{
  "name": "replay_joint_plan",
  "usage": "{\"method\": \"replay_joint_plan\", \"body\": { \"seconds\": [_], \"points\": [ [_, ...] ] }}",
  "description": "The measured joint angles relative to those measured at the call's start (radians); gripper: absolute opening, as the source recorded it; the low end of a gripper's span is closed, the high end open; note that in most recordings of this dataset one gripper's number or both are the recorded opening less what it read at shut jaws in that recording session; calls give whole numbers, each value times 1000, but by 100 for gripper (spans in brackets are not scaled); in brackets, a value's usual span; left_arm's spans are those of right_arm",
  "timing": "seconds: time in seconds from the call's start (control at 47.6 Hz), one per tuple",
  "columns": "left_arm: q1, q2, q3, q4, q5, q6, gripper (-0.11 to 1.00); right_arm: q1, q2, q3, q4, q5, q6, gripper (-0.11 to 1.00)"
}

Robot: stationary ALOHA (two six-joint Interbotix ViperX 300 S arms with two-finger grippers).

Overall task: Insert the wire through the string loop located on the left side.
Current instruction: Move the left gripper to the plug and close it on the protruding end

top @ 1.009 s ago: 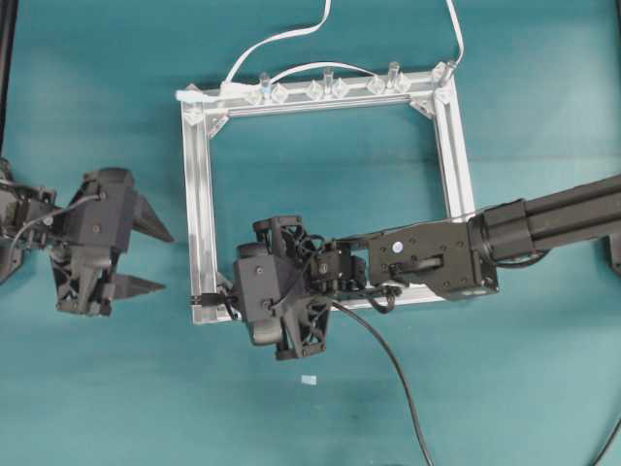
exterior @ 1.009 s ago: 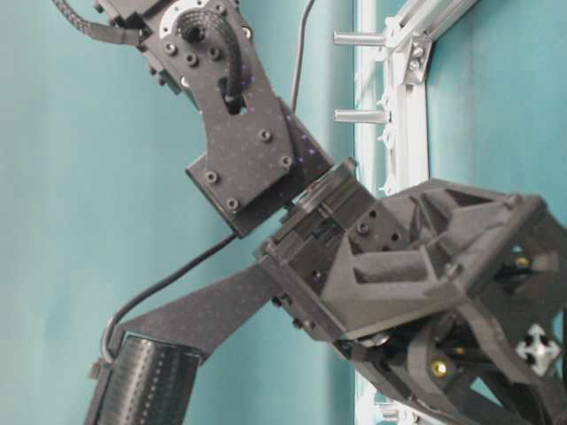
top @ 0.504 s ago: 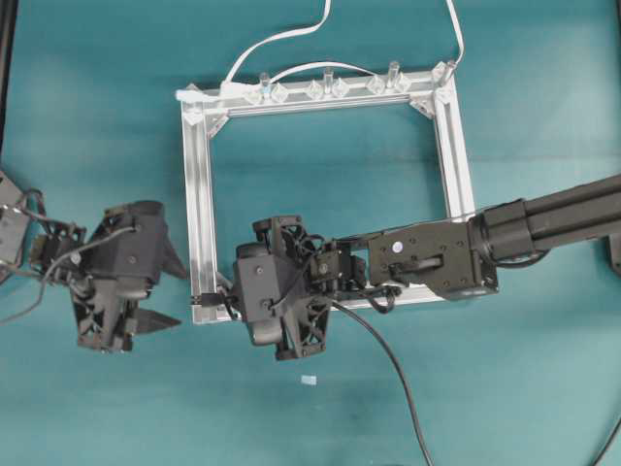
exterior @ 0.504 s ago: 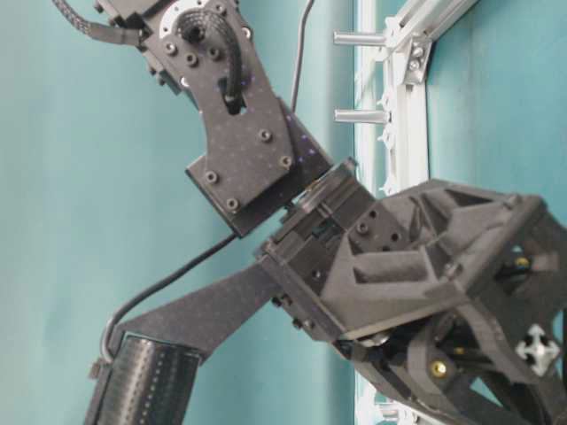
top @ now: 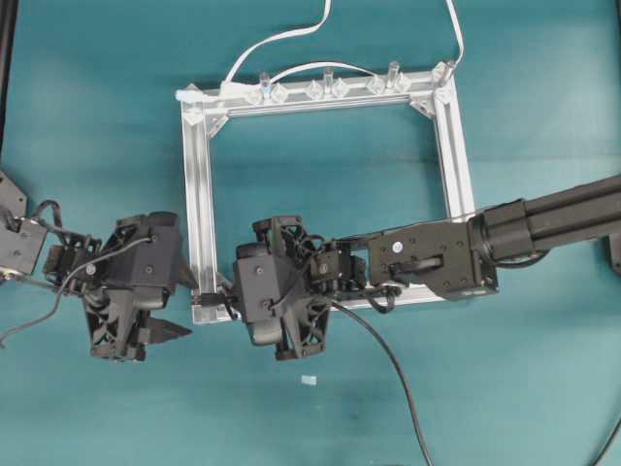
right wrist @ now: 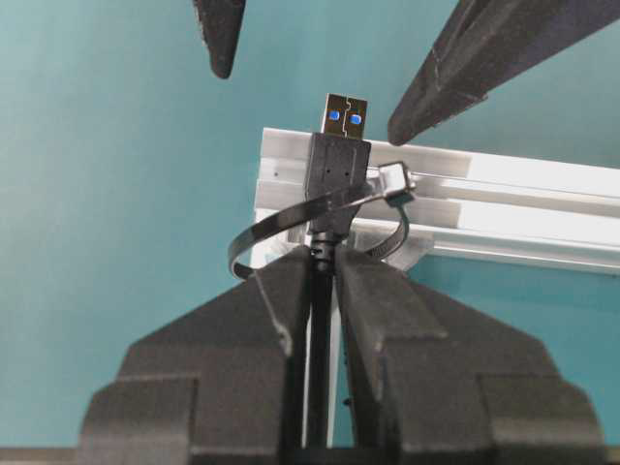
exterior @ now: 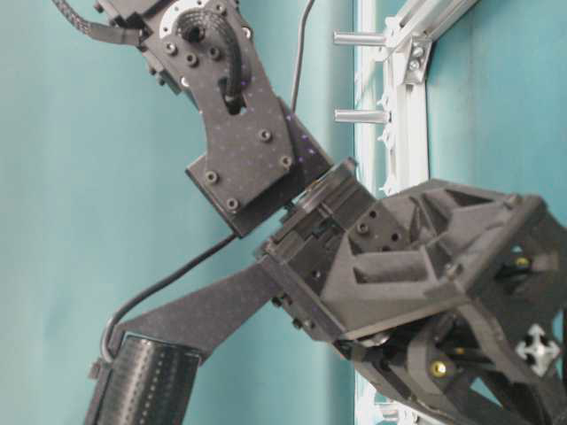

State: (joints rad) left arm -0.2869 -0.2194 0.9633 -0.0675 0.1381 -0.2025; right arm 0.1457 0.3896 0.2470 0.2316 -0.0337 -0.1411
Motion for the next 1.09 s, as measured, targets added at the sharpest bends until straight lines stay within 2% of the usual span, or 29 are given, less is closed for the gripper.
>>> {"method": "replay_joint_plan", "body": {
  "seconds": [0.715,0.82,0.988,1.093],
  "points": [
    [6,164,-75,2,-100,0,74,0,0,0,2,2,-2,11],
    [9,164,-75,2,-98,0,62,0,0,0,2,3,-2,11],
    [15,155,-75,2,-87,0,20,5,0,-2,2,2,-3,11],
    [18,150,-75,2,-74,0,20,5,-2,-3,2,2,-2,11]
  ]
}}
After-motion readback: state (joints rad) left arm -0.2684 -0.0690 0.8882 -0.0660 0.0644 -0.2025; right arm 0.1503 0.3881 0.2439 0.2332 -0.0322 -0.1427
